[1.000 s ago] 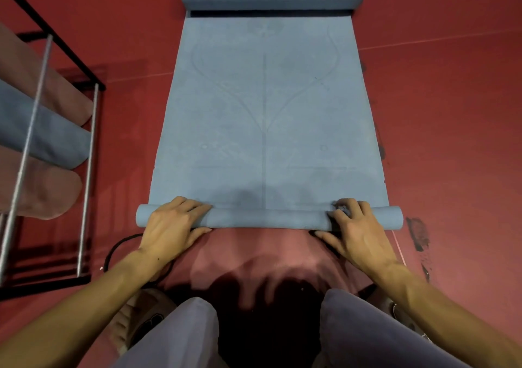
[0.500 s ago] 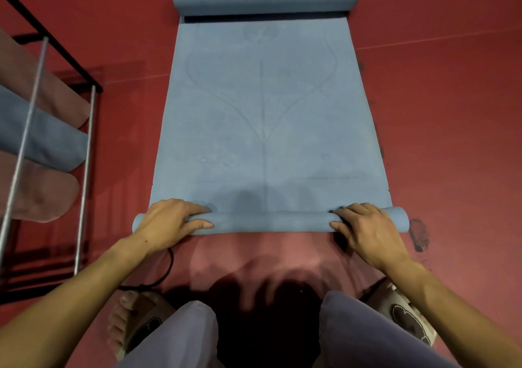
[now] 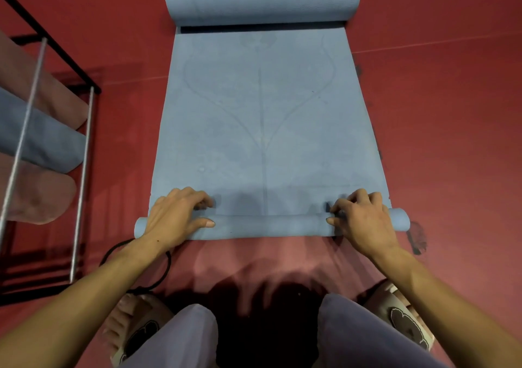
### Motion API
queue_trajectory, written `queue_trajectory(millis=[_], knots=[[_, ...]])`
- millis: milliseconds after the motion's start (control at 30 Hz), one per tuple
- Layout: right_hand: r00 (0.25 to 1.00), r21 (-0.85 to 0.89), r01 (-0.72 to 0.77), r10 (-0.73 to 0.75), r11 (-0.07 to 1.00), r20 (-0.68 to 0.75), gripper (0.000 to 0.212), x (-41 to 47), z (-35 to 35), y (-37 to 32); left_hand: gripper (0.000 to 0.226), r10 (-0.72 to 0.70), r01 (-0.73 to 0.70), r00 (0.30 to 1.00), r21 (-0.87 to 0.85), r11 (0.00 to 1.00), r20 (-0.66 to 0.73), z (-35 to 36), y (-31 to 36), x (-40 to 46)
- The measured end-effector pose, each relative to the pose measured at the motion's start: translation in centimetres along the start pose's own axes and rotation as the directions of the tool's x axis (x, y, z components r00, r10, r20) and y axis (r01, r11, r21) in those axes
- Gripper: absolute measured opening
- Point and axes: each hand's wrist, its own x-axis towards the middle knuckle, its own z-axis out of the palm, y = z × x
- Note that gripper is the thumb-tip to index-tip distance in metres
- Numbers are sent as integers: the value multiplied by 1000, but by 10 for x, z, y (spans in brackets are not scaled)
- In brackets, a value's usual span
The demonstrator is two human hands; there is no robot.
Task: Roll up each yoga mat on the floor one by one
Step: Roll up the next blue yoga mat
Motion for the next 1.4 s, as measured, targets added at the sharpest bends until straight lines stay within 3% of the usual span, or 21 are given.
queue_trajectory(millis=[133, 267, 367, 533, 633, 700, 833, 1100, 1233, 1333, 1400], knots=[[999, 37, 29, -28, 999, -19, 27, 2, 1, -3, 13, 100, -99, 993, 10, 995, -58, 11, 8, -9], [986, 18, 76, -72, 997, -151, 21, -2, 4, -3, 35, 103, -100, 982, 24, 995, -157, 20, 8, -19], [972, -8, 113, -112, 994, -207, 14, -2, 5, -4, 28, 112, -89, 972, 118, 989, -206, 30, 9, -28], [981, -97, 131, -143, 987, -131, 33, -3, -2, -18, 33, 124, -93, 957, 127, 988, -262, 32, 16, -42], [984, -169, 166, -176, 971, -42, 50, -6, -2, -20, 56, 179, -158, 964, 119, 980, -196, 31, 14, -44], [986, -174, 157, -163, 972, -20, 50, -5, -2, -21, 60, 171, -154, 965, 97, 983, -200, 32, 11, -40], [988, -191, 152, -155, 970, 0, 43, 1, -3, -23, 60, 149, -141, 975, 62, 988, -165, 28, 7, -27], [975, -165, 177, -196, 970, -103, 32, -1, -1, -22, 67, 161, -161, 987, 69, 984, 10, 9, -1, -6], [984, -160, 167, -176, 973, -39, 26, -1, -1, -15, 61, 140, -154, 979, 96, 983, 145, 5, 0, -1], [991, -134, 134, -130, 982, 39, 34, 3, -8, -15, 48, 74, -83, 974, 34, 996, 214, 5, 0, 6], [990, -131, 118, -107, 984, 87, 37, 7, -13, -19, 53, 52, -50, 970, -15, 999, 237, 5, 0, 8]])
